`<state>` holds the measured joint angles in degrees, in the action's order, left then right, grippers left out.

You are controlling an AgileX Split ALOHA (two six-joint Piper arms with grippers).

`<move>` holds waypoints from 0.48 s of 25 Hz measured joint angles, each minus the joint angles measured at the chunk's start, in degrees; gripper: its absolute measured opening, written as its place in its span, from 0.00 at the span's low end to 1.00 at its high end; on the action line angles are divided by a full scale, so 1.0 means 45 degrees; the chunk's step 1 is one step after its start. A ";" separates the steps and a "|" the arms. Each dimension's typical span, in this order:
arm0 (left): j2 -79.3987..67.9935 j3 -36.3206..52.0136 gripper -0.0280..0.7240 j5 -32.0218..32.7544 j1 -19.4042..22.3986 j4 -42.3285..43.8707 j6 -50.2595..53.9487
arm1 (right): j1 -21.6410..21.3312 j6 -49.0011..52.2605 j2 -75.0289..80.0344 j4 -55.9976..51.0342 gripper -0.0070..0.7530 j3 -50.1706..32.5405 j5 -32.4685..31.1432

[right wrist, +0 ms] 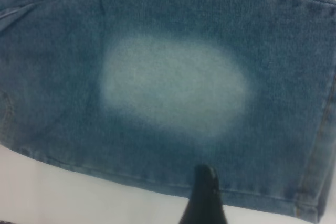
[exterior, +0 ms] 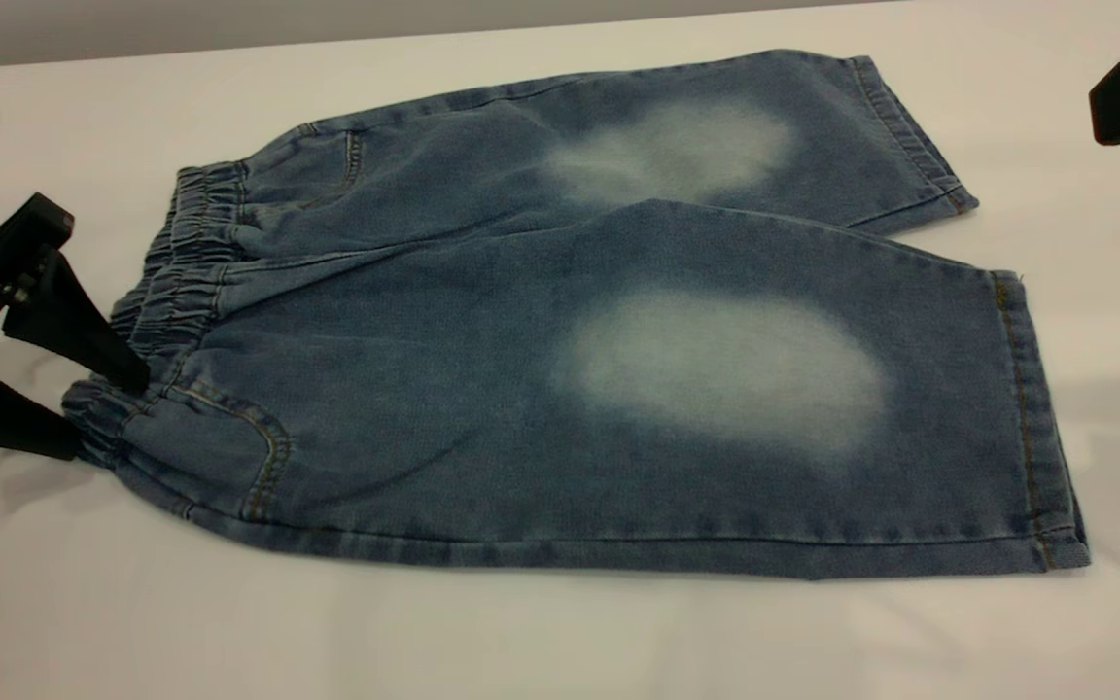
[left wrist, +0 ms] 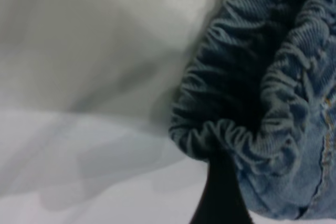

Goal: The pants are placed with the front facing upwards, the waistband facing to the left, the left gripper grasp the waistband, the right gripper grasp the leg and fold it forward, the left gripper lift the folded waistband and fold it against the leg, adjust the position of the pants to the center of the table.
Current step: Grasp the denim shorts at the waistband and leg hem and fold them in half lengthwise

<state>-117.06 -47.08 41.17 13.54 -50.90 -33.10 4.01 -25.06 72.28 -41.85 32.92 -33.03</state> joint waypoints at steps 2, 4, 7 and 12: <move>0.0000 0.0000 0.66 -0.0253 0.0000 0.0015 0.0203 | 0.0000 -0.0010 0.0000 0.0000 0.66 0.0000 0.0000; 0.0012 0.0000 0.66 -0.0306 0.0000 0.0015 0.0232 | 0.0000 -0.0010 0.0000 0.0000 0.66 0.0000 0.0000; -0.0159 0.0000 0.66 -0.0245 0.0000 0.0015 0.0408 | 0.0000 -0.0010 0.0000 0.0000 0.66 0.0000 0.0000; -0.0675 0.0000 0.65 -0.0219 0.0000 0.0001 0.0520 | 0.0000 -0.0010 0.0000 0.0000 0.66 0.0000 0.0023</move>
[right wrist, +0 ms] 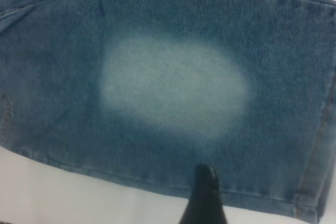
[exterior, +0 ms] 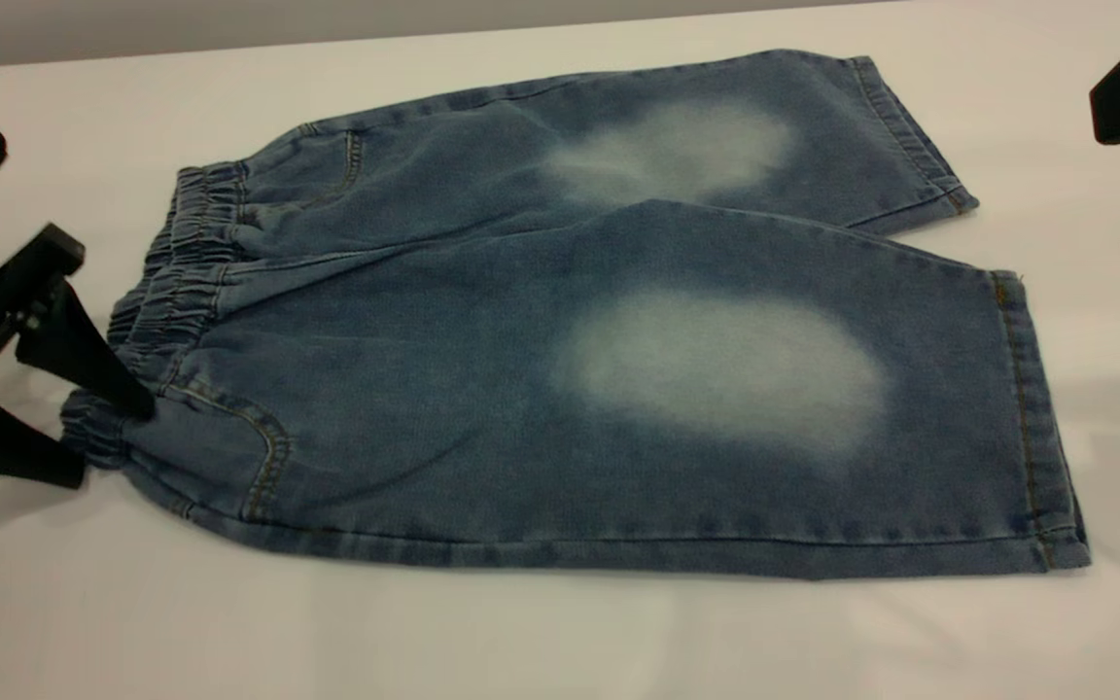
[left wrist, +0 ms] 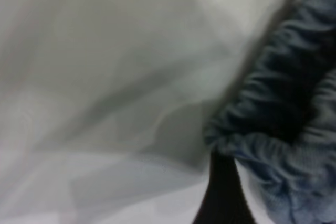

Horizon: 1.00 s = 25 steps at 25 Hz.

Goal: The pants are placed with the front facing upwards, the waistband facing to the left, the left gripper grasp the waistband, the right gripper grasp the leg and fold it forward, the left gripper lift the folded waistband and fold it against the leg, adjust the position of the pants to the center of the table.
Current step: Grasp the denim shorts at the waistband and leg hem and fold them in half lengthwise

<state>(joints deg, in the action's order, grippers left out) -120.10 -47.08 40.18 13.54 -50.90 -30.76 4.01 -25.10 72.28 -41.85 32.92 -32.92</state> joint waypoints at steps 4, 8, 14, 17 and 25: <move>0.0000 0.0000 0.62 -0.0330 0.0000 -0.0016 0.0000 | 0.0000 -0.0018 0.0000 0.0000 0.66 0.0000 0.0000; 0.0012 0.0000 0.55 -0.0711 0.0000 -0.0077 0.0000 | 0.0000 -0.0018 0.0000 0.0000 0.66 0.0000 0.0000; 0.0012 0.0000 0.31 -0.1175 0.0000 -0.0093 -0.0019 | 0.0000 -0.0018 0.0000 0.0000 0.66 0.0000 -0.0050; 0.0012 0.0000 0.17 -0.1066 0.0000 -0.0082 -0.0236 | 0.0000 -0.0005 0.0019 0.0000 0.66 0.0000 -0.0340; 0.0052 0.0000 0.15 0.0169 -0.0192 -0.0418 -0.1285 | 0.0000 0.0687 0.1281 -0.0420 0.66 -0.0956 -0.1037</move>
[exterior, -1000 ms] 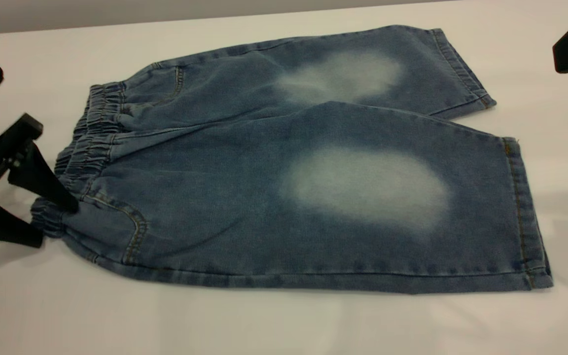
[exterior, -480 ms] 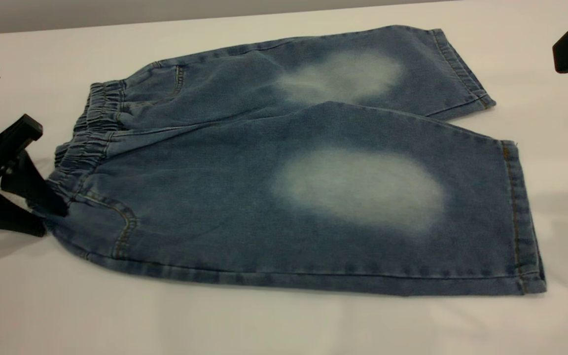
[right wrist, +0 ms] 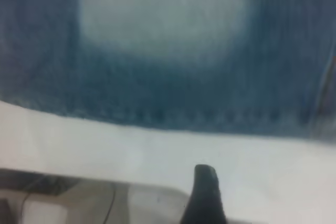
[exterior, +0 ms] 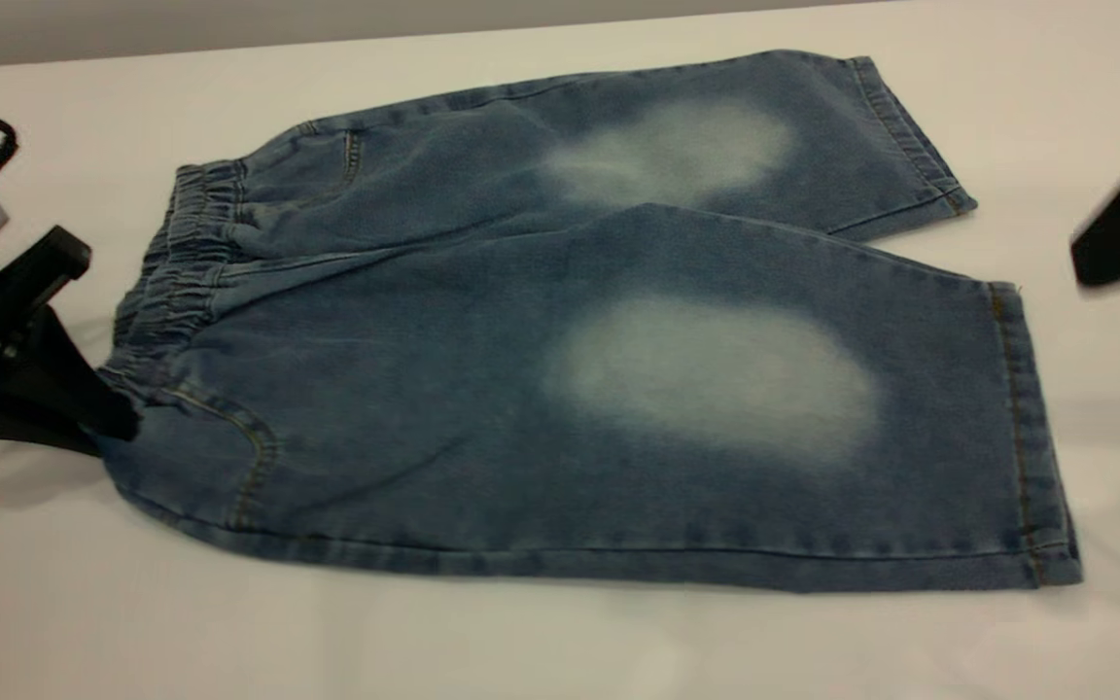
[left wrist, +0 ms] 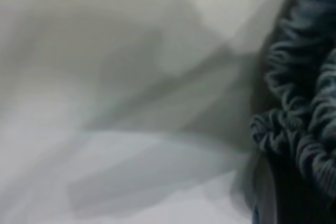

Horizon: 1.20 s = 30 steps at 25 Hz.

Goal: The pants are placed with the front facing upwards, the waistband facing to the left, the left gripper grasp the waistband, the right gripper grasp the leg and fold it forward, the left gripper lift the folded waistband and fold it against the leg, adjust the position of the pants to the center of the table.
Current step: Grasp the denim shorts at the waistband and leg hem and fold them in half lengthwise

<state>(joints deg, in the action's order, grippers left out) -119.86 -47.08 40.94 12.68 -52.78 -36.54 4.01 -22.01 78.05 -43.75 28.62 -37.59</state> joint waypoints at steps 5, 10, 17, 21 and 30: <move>0.0015 0.0000 0.15 0.0638 -0.0217 -0.1281 -0.1114 | 0.0000 -0.0060 0.1309 -0.0370 0.66 -0.0342 0.0279; 0.0317 0.0000 0.15 0.0932 -0.0217 -0.1635 -0.1492 | 0.0000 -0.0354 0.2554 -0.0661 0.65 -0.0342 0.1008; 0.1605 0.0000 0.15 0.1097 -0.0217 -0.1552 -0.1492 | 0.0000 -0.1594 0.4512 -0.1509 0.62 -0.0342 0.1376; 0.2156 0.0000 0.15 0.1216 -0.0217 -0.1558 -0.1492 | 0.0000 -0.2550 0.5450 -0.2353 0.62 -0.0295 0.1575; 0.2299 0.0000 0.15 0.1182 -0.0217 -0.1597 -0.1492 | 0.0000 -0.5447 0.7277 -0.4961 0.62 -0.0295 0.1954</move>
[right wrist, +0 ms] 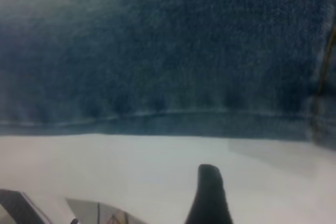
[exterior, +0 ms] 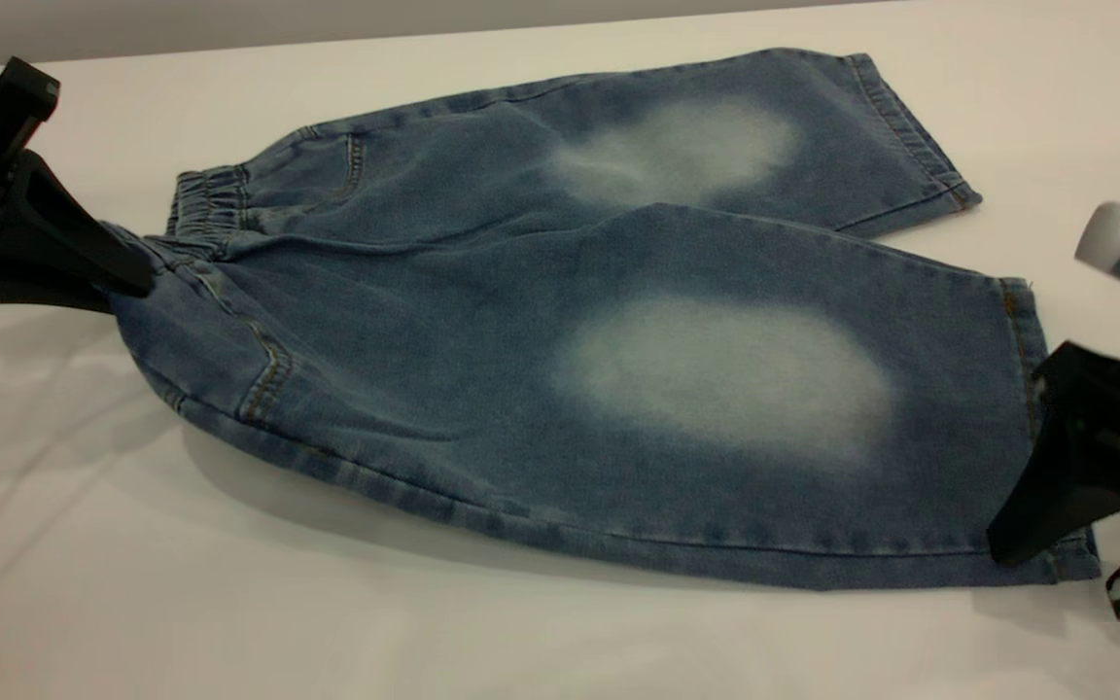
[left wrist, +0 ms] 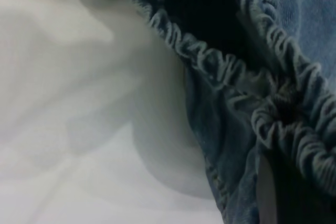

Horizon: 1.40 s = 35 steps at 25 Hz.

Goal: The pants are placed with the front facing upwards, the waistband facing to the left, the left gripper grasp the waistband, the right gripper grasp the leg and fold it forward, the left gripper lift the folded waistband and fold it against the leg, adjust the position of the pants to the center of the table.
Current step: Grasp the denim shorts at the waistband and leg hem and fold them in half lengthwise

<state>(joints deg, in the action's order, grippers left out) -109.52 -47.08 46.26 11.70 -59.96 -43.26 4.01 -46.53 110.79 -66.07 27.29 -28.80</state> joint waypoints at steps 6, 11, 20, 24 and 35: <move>0.0000 0.0000 0.15 0.0000 0.0000 0.0000 0.0011 | 0.0000 -0.1821 0.0552 -0.1524 0.62 0.0000 -0.0020; 0.0000 0.0000 0.15 0.0000 0.0000 0.0000 0.0011 | 0.0000 -0.2257 0.0636 -0.1842 0.62 0.0005 0.0135; 0.0000 0.0000 0.15 -0.0006 0.0000 0.0000 0.0011 | 0.0000 -0.3170 0.0636 -0.2988 0.61 0.0005 0.0947; 0.0000 0.0000 0.15 -0.0006 0.0000 0.0000 0.0011 | 0.0000 -0.3794 0.0636 -0.3522 0.60 0.0005 0.1062; 0.0000 0.0000 0.15 -0.0006 0.0000 0.0000 0.0011 | -0.0011 -0.4872 0.0686 -0.4559 0.30 0.0005 0.1330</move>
<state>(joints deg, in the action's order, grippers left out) -109.52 -47.08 46.24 11.70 -59.96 -43.21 3.96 -68.45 113.88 -86.59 27.32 -22.81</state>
